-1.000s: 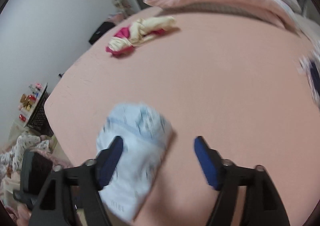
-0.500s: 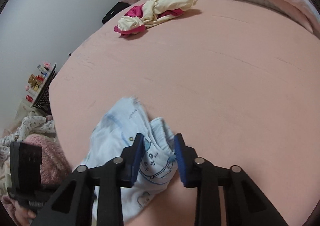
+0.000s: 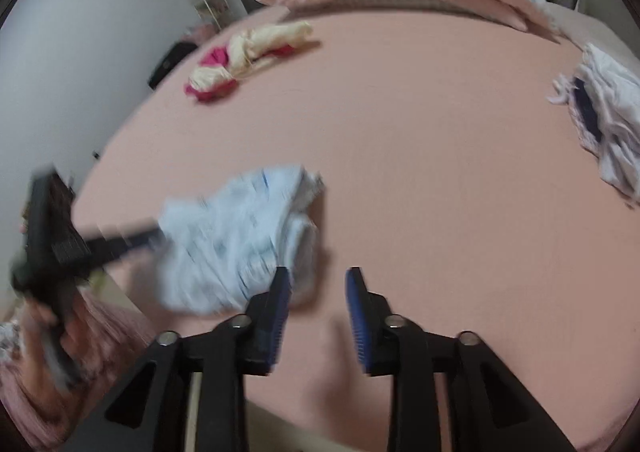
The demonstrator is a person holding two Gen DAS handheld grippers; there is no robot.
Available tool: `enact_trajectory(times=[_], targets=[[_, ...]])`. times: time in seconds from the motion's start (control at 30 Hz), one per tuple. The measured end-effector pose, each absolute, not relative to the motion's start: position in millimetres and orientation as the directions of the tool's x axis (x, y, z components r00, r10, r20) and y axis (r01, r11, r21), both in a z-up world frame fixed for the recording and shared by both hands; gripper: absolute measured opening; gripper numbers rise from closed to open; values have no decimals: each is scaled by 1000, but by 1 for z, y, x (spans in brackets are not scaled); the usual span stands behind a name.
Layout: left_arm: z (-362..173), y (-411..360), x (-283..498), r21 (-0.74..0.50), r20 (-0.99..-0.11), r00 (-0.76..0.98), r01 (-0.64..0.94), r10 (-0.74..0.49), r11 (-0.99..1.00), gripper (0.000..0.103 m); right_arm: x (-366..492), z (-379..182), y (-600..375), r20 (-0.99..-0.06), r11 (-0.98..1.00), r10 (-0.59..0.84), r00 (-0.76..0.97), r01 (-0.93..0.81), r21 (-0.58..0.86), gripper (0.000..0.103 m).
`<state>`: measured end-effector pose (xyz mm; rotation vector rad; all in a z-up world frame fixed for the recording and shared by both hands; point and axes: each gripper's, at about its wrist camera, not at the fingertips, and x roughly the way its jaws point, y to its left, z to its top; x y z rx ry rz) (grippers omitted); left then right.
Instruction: Fold clothes
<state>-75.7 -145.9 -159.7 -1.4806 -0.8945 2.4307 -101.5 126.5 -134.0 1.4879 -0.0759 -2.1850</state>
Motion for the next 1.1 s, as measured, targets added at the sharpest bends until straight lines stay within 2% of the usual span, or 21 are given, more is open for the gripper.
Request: enact_trajectory(times=[0.03, 0.1, 0.13, 0.23, 0.4, 0.5, 0.63, 0.67, 0.73, 0.8, 0.87, 0.9, 0.93, 1.1], targets=[[-165, -145, -73, -592, -745, -497, 184, 445, -785, 21, -104, -134, 124, -860, -882, -413, -299, 366, 296, 52], [-176, -148, -66, -685, -681, -515, 199, 520, -701, 24, -108, -135, 119, -860, -891, -390, -329, 370, 263, 53], [-179, -148, -67, -682, -685, -512, 200, 518, -704, 30, -110, -136, 116, -859, -896, -378, -344, 371, 246, 53], [-187, -150, -68, -650, -710, -506, 203, 489, -733, 30, -117, -137, 110, -855, -906, -348, -385, 371, 202, 52], [-191, -162, -64, -626, -723, -524, 221, 450, -748, 30, -131, -158, 160, -795, -849, -524, -306, 262, 459, 54], [-192, -169, -62, -628, -720, -537, 235, 439, -742, 30, -128, -154, 177, -788, -844, -531, -312, 278, 458, 57], [-213, -165, -68, -796, -588, -518, 230, 622, -561, 32, -137, -158, 156, -801, -830, -538, -263, 329, 450, 66], [-215, -164, -69, -798, -584, -523, 231, 621, -556, 32, -140, -161, 149, -806, -826, -539, -245, 339, 450, 68], [-217, -163, -70, -790, -593, -518, 224, 617, -571, 32, -147, -175, 143, -802, -808, -564, -196, 333, 487, 78], [-220, -163, -72, -796, -587, -516, 229, 624, -560, 32, -152, -181, 140, -797, -801, -575, -186, 326, 502, 80], [-224, -165, -73, -808, -576, -516, 242, 634, -537, 32, -152, -181, 136, -808, -810, -559, -185, 330, 484, 76], [-225, -167, -74, -813, -572, -514, 250, 639, -526, 32, -149, -180, 135, -803, -801, -571, -171, 330, 500, 61], [-225, -167, -74, -812, -575, -513, 262, 637, -522, 32, -146, -179, 135, -797, -791, -583, -156, 330, 515, 51], [-221, -160, -75, -782, -609, -506, 258, 611, -567, 33, -136, -180, 139, -791, -785, -593, -153, 327, 525, 47]])
